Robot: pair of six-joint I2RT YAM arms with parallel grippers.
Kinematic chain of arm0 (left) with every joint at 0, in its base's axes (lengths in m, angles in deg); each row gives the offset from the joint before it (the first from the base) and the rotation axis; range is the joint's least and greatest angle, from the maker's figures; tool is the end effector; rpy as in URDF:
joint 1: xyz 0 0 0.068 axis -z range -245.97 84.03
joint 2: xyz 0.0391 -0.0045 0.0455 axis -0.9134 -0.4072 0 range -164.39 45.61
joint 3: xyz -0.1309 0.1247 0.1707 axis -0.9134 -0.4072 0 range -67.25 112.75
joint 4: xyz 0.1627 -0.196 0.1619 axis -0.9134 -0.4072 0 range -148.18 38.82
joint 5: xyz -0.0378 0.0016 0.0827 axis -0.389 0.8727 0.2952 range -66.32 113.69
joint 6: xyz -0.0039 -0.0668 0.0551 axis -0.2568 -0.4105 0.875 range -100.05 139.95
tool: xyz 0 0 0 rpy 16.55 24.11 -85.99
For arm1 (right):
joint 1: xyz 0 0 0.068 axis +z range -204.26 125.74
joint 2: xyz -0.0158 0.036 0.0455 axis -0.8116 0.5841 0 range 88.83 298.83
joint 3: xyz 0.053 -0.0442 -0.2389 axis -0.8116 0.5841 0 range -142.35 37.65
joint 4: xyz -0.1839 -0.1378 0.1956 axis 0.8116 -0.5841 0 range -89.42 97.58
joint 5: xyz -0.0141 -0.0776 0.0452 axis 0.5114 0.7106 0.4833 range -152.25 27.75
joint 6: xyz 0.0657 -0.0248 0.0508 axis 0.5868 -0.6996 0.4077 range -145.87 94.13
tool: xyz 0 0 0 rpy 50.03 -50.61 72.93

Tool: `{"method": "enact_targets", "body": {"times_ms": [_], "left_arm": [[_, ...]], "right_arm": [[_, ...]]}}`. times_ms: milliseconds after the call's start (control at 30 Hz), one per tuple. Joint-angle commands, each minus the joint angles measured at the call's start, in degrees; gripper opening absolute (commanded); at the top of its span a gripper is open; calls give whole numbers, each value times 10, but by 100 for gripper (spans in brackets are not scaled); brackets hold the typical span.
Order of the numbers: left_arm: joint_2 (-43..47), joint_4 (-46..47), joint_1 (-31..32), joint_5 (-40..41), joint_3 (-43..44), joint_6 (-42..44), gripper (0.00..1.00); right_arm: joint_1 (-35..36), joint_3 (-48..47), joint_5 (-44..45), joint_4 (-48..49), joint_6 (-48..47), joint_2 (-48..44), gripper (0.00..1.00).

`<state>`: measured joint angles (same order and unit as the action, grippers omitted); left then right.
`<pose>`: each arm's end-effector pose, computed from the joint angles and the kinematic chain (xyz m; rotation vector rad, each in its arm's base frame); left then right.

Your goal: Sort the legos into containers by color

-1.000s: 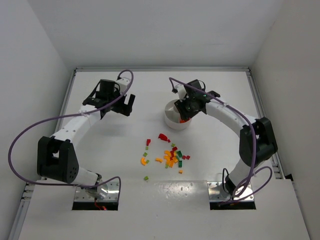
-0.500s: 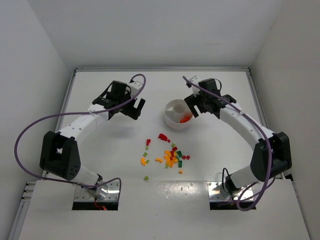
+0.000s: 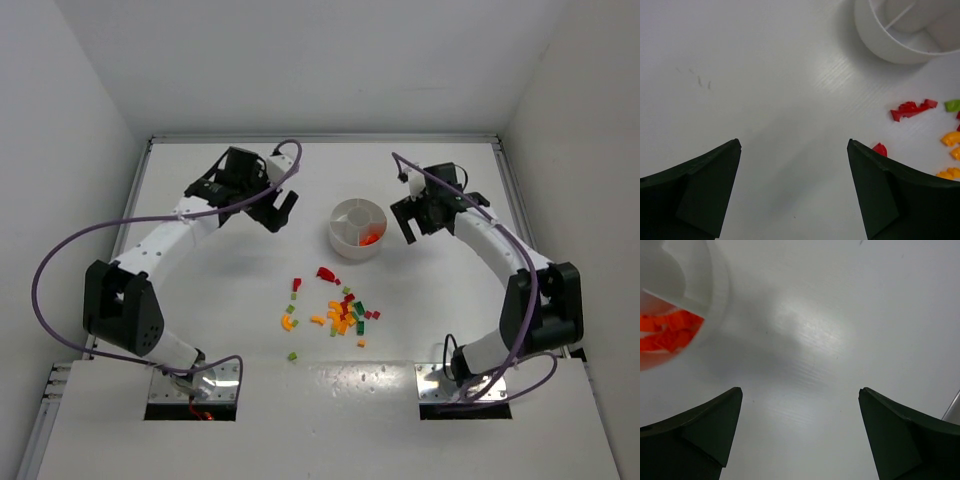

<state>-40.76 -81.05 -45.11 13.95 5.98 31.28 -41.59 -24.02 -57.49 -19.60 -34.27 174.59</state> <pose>0.3767 -0.1574 0.2430 0.7267 2.2081 -0.2810 0.3756 0.0778 0.1719 -0.4149 2.4274 -0.0701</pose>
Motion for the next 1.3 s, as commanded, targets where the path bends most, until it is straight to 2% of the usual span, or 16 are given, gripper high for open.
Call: {"method": "enact_targets", "body": {"times_ms": [0,33,67,167,267,300,367,500,633,700,800,933,1267], "left_arm": [[1,-32,12,-88,-13,63,94],[-4,-32,19,-88,-13,71,94],[-12,-32,19,-100,-22,79,100],[-26,-32,32,-114,-22,113,100],[-42,-32,49,-150,-29,164,94],[-49,-32,57,-150,-29,171,87],[-64,-32,73,-161,-23,187,81],[-85,-27,103,-192,-23,179,72],[-91,9,149,-177,-49,179,69],[-91,36,162,-171,-60,185,65],[-96,71,162,-176,-74,198,65],[-96,97,162,-199,-94,253,62],[-122,116,168,-216,-100,307,58]], "right_arm": [[-26,40,-32,-38,-24,21,99],[-26,40,-41,-47,-24,21,99],[-40,46,-64,-55,-29,27,99],[-69,52,-118,-86,-61,28,99],[-88,52,-128,-96,-73,28,99],[-95,52,-128,-96,-73,33,99],[-100,41,-128,-103,-79,48,99],[-113,-11,-173,-154,-66,140,86],[-119,-21,-211,-146,-16,143,83],[-119,-15,-211,-126,-5,130,83],[-124,7,-203,-106,21,125,83],[-124,24,-192,-95,34,108,83],[-129,-3,-159,-106,34,77,83]]}}
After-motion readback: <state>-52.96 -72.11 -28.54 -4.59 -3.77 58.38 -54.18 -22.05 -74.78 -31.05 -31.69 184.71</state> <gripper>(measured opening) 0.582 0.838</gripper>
